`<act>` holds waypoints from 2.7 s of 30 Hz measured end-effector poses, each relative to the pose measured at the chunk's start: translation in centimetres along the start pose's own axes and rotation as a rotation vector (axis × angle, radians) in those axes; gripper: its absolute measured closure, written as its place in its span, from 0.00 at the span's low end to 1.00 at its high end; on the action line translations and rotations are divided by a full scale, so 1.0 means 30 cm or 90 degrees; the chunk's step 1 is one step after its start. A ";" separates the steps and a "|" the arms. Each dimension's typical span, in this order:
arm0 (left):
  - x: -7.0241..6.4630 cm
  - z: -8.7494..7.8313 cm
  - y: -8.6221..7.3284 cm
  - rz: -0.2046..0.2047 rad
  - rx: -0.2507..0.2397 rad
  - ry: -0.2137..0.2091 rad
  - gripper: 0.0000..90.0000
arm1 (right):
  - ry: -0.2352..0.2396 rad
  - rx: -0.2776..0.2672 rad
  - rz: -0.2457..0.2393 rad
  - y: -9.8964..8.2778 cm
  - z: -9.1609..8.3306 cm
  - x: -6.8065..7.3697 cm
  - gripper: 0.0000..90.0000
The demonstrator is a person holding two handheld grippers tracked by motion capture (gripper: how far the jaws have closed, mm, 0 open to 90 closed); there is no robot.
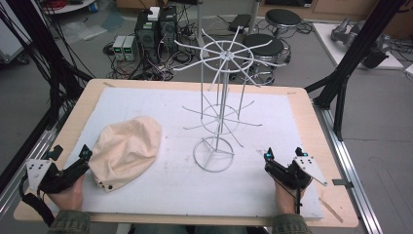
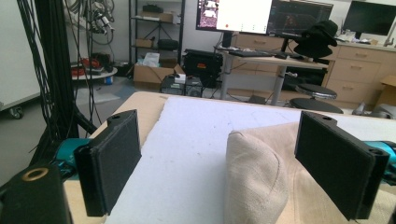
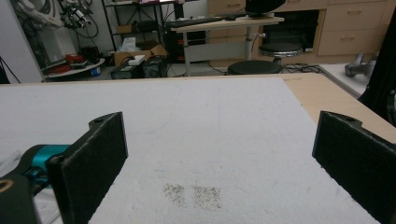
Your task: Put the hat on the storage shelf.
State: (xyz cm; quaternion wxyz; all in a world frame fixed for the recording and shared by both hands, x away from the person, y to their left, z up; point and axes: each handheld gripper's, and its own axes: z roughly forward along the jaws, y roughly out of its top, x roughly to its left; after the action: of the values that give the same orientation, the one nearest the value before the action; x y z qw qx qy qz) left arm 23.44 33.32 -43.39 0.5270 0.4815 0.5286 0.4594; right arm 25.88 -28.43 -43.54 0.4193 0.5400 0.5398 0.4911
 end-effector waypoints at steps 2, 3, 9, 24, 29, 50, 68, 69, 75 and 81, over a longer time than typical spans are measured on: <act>0.001 0.001 0.000 -0.002 -0.001 0.000 0.16 | -0.001 0.002 -0.002 0.000 0.000 0.000 0.02; 0.001 0.001 -0.001 -0.003 0.000 0.001 0.16 | 0.002 0.004 0.002 -0.001 0.000 0.001 0.02; 0.001 -0.001 0.001 -0.004 0.000 0.002 0.16 | 0.000 0.005 0.003 0.000 -0.001 0.000 0.02; 0.007 -0.002 0.002 -0.013 -0.002 0.002 0.16 | 0.003 0.008 0.013 -0.002 -0.001 -0.003 0.02; 0.000 0.000 0.006 -0.003 -0.005 -0.002 0.17 | 0.004 0.010 0.014 -0.003 0.001 -0.002 0.02; -0.047 0.000 0.103 -0.012 -0.074 -0.051 0.19 | 0.002 0.014 0.019 -0.003 0.002 0.001 0.02; -0.102 0.055 0.136 0.005 -0.040 -0.116 0.22 | 0.002 0.013 0.012 -0.003 0.003 0.000 0.02; -0.104 0.059 0.137 0.005 -0.033 -0.120 0.22 | 0.002 0.013 0.014 -0.003 0.004 0.001 0.02; -0.130 0.093 0.142 -0.002 -0.004 -0.151 0.20 | 0.002 0.013 0.010 -0.003 0.004 0.001 0.02; -0.205 0.152 0.151 0.002 0.031 -0.195 0.19 | 0.004 0.012 0.009 -0.002 0.004 0.004 0.02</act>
State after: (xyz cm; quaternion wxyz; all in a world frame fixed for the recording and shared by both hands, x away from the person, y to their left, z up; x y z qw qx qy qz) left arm 27.99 27.65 -38.29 0.5890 0.5594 0.4522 0.3685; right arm 25.97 -28.31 -43.62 0.4089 0.5463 0.5421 0.4904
